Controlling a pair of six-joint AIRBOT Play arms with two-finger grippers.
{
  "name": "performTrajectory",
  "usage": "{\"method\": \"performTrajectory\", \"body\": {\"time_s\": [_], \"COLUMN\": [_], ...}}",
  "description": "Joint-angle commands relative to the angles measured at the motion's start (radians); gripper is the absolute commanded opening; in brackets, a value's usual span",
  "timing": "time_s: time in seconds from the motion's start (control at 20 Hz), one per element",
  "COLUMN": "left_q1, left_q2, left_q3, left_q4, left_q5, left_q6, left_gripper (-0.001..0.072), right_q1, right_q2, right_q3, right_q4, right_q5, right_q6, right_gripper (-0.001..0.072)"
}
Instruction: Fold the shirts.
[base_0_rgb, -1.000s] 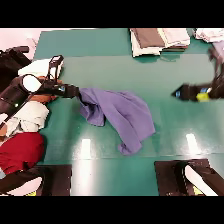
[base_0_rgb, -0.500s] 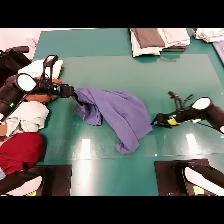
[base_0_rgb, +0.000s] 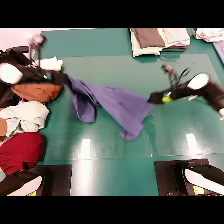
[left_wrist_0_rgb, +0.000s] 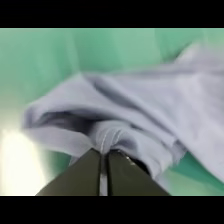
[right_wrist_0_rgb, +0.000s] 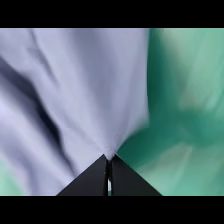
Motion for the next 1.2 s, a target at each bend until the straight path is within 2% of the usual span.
{"method": "performTrajectory", "body": {"time_s": [0.0, 0.2, 0.4, 0.6, 0.7, 0.85, 1.0, 1.15], "left_q1": [0.001, 0.001, 0.001, 0.001, 0.001, 0.001, 0.001, 0.001], "left_q2": [0.109, 0.269, 0.394, 0.467, 0.469, 0.426, 0.333, 0.219], "left_q3": [0.183, 0.42, 0.558, 0.614, 0.618, 0.571, 0.401, 0.135], "left_q4": [0.097, 0.142, 0.142, 0.141, 0.14, 0.138, 0.072, 0.042], "left_q5": [-0.002, 0.002, 0.005, -0.002, -0.054, -0.203, -0.331, -0.305], "left_q6": [0.001, 0.029, 0.028, 0.027, 0.027, 0.026, 0.027, 0.042], "left_gripper": [0.0025, 0.0025, 0.0025, 0.0025, 0.0024, 0.0024, 0.0025, 0.0024], "right_q1": [-0.082, -0.216, -0.326, -0.429, -0.468, -0.459, -0.366, -0.273], "right_q2": [0.143, 0.31, 0.408, 0.408, 0.367, 0.277, 0.174, 0.059], "right_q3": [0.253, 0.549, 0.716, 0.856, 0.937, 1.019, 0.961, 0.759], "right_q4": [-0.101, -0.121, -0.12, -0.12, -0.118, -0.109, -0.122, -0.132], "right_q5": [0.077, 0.106, 0.116, 0.18, 0.242, 0.302, 0.349, 0.358], "right_q6": [0.0, 0.0, 0.0, 0.0, 0.0, 0.014, 0.051, 0.055], "right_gripper": [0.0015, 0.0015, 0.0015, 0.0014, 0.0014, 0.0014, 0.0014, 0.0014]}}
